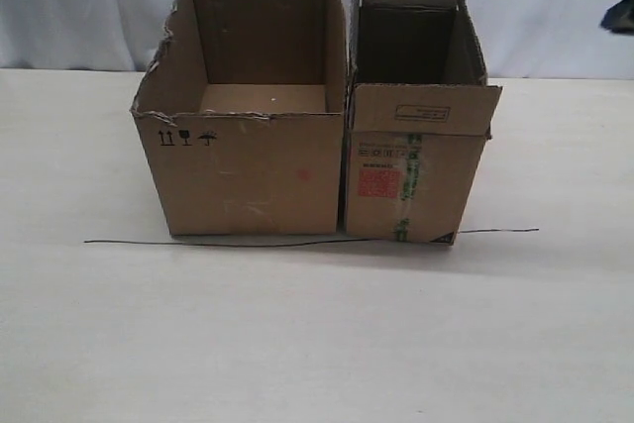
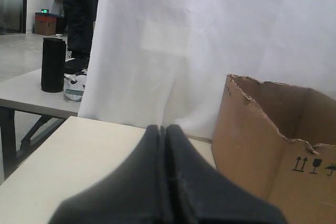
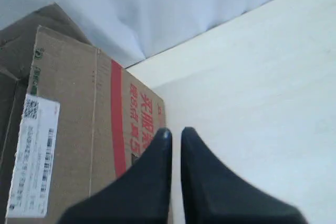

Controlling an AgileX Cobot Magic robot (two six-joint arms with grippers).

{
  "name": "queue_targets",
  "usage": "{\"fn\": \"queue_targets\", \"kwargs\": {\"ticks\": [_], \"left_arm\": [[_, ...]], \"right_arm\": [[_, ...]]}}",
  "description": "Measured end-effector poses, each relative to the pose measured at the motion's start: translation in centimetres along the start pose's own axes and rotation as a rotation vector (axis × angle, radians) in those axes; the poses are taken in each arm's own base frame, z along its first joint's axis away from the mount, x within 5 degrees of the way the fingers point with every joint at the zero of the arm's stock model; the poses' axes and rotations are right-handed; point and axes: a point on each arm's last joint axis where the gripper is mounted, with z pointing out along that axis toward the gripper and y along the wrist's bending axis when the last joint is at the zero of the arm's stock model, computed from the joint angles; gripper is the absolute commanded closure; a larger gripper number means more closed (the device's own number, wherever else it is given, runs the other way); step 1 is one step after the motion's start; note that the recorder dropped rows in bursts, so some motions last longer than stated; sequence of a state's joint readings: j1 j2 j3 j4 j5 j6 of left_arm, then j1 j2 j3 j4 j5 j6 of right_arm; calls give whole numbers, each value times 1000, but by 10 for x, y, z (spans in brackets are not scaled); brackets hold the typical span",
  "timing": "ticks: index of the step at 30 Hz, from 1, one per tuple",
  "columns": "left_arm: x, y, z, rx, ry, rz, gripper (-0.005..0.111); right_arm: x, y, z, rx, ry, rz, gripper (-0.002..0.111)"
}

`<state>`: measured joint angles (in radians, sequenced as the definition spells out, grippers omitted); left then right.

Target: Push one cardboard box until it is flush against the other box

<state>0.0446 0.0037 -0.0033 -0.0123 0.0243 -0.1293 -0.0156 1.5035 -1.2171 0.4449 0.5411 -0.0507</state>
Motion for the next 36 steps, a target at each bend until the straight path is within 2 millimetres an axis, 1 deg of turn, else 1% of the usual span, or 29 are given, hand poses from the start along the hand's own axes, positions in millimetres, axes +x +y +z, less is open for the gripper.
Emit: {"fn": "queue_targets", "kwargs": {"ticks": [1,3,5,7,10,12,13,14,16,17,19,21,24,26,30,31,32,34,36], "left_arm": [[0,0,0,0,0,0,107],[0,0,0,0,0,-2,107],[0,0,0,0,0,-2,107],[0,0,0,0,0,-2,107],[0,0,0,0,0,-2,107],[0,0,0,0,0,-2,107],[0,0,0,0,0,-2,107],[0,0,0,0,0,-2,107],[0,0,0,0,0,-2,107],[0,0,0,0,0,-2,107],[0,0,0,0,0,-2,107],[0,0,0,0,0,-2,107],[0,0,0,0,0,-2,107],[0,0,0,0,0,-2,107],[0,0,0,0,0,-2,107],[0,0,0,0,0,-2,107],[0,0,0,0,0,-2,107],[0,0,0,0,0,-2,107],[0,0,0,0,0,-2,107]], "right_arm": [[-2,2,-18,19,-18,-32,103],[4,9,-44,23,-4,-78,103],[17,18,-69,11,16,-128,103],[37,25,-91,-12,52,-168,103],[71,30,-113,-60,91,-171,103],[93,30,-119,-97,130,-169,103],[106,31,-118,-118,164,-167,103],[117,32,-117,-143,194,-166,103],[139,33,-107,-186,255,-158,103],[147,34,-100,-202,274,-151,103],[157,37,-88,-219,285,-144,103],[158,42,-77,-229,271,-141,103],[159,46,-52,-214,261,-113,103],[160,46,-35,-188,262,-95,103],[161,43,-11,-148,249,-87,103],[162,41,-1,-130,241,-87,103],[162,41,2,-126,240,-88,103],[154,47,16,-125,240,-103,103],[145,54,25,-131,242,-112,103]]}}
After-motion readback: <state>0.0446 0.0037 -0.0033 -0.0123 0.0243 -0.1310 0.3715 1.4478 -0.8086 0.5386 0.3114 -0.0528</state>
